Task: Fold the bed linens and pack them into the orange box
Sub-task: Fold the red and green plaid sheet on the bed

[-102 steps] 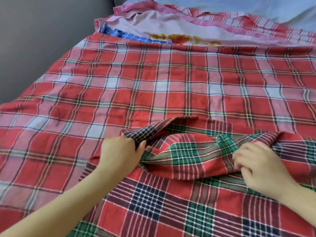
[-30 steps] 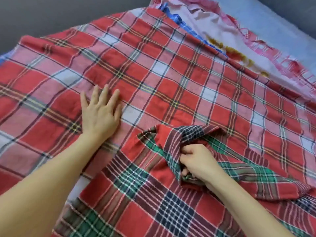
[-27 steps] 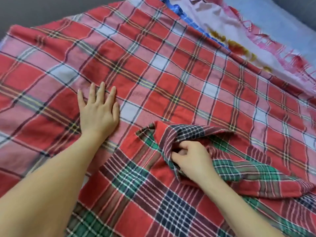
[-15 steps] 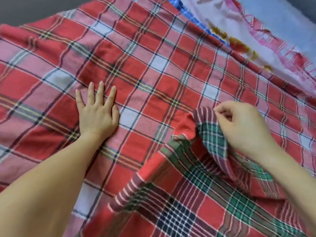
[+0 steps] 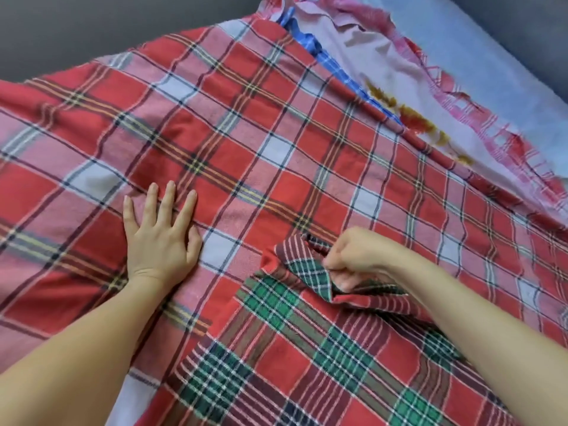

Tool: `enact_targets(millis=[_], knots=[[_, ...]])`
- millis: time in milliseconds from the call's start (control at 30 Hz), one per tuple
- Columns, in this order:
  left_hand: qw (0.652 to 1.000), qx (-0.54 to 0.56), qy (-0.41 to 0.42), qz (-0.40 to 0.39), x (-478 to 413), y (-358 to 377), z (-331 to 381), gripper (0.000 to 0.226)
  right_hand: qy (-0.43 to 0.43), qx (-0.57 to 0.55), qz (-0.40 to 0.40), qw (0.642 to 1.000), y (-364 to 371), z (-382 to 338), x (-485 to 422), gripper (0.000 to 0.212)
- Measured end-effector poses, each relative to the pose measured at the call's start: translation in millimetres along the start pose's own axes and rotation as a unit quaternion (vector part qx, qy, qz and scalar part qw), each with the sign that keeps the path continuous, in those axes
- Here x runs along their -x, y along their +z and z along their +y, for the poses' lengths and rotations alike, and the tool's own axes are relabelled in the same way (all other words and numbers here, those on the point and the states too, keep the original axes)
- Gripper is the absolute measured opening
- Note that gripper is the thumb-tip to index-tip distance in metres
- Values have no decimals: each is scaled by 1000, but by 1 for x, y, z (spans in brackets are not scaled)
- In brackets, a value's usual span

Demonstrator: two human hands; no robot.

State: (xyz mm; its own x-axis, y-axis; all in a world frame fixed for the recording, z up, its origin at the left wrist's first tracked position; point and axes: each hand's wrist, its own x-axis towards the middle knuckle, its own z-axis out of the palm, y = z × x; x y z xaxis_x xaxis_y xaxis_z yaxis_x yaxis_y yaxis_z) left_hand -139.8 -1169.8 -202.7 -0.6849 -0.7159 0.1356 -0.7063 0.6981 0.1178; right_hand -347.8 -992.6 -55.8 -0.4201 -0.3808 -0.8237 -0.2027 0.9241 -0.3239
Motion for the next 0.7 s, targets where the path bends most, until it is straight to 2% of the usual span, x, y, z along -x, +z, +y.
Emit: enact_targets(millis=[33, 100, 200, 267, 333, 400, 500, 567, 633, 700], knots=[[1000, -1, 0, -1, 0, 0, 0, 61, 1, -7, -16, 1000, 0, 7, 6, 21], [1000, -1, -2, -4, -1, 0, -1, 61, -31, 54, -7, 998, 6, 18, 13, 14], [1000, -3, -2, -4, -1, 0, 0, 60, -115, 212, 72, 968, 27, 27, 15, 41], [1000, -5, -1, -2, -1, 0, 0, 60, -162, 239, 123, 949, 39, 32, 13, 34], [1000, -7, -1, -3, -1, 0, 0, 60, -175, 193, 163, 952, 39, 31, 13, 16], [1000, -9, -1, -6, -1, 1, 0, 60, -188, 175, 228, 939, 25, 26, 17, 17], [1000, -10, 1, -4, -1, 1, 0, 60, -240, 177, 376, 877, -12, 10, 26, 16], [1000, -8, 2, 2, -2, 1, 0, 60, -253, 139, 433, 854, -36, 1, 26, 12], [1000, -7, 3, 5, -2, 1, -1, 60, -247, 79, 418, 871, -47, -1, 16, 12], [1000, -7, 3, 5, -2, 1, 0, 60, -226, -14, 369, 901, -44, -4, 1, 16]])
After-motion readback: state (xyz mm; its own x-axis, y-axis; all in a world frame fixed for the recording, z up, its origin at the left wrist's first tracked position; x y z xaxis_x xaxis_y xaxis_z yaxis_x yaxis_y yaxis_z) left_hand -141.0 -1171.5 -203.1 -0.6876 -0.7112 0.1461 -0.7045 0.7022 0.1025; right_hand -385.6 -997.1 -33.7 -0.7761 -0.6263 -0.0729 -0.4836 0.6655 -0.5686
